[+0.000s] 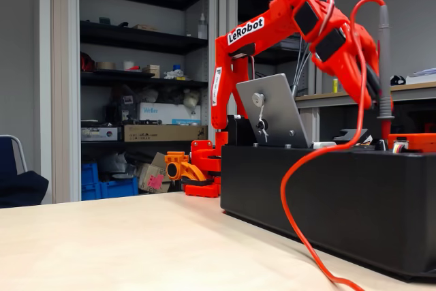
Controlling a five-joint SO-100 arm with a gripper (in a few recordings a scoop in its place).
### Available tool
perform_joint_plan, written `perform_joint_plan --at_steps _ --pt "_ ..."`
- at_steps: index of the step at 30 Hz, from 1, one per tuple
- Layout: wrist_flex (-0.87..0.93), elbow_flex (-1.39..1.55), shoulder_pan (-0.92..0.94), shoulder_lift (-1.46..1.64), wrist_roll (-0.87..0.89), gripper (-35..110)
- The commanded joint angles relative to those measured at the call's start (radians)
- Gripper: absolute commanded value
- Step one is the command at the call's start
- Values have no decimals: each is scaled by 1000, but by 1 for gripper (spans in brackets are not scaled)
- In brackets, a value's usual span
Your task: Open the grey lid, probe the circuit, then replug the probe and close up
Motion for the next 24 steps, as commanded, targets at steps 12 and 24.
perform_joint_plan --at_steps 12,24 --pt "5 -121 41 -103 -173 19" --pt "2 -160 26 -101 -91 6"
